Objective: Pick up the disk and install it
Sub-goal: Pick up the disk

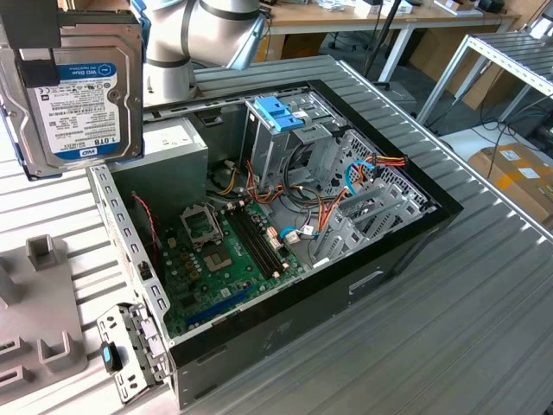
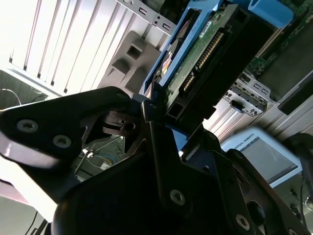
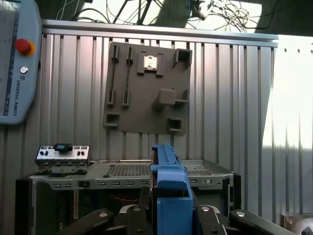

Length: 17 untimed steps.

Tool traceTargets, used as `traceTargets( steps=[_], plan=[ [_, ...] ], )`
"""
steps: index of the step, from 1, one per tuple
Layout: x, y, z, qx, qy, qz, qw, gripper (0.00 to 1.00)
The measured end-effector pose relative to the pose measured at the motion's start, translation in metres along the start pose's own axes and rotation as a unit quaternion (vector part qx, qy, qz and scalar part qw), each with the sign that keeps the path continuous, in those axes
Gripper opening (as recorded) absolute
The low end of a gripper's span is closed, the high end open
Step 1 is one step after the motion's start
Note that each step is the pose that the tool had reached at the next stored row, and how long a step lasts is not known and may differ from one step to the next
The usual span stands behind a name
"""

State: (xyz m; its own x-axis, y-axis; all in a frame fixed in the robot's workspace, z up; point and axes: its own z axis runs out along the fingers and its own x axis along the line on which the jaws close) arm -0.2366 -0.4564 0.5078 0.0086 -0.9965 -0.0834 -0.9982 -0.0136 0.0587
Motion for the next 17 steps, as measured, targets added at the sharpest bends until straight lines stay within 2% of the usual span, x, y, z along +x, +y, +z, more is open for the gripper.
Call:
traceTargets(
  steps=[17],
  plan=[
    [0.0023,-0.0120,-0.0009,0.0000,0.0000,0.000,1.00000,0.37]
  ],
)
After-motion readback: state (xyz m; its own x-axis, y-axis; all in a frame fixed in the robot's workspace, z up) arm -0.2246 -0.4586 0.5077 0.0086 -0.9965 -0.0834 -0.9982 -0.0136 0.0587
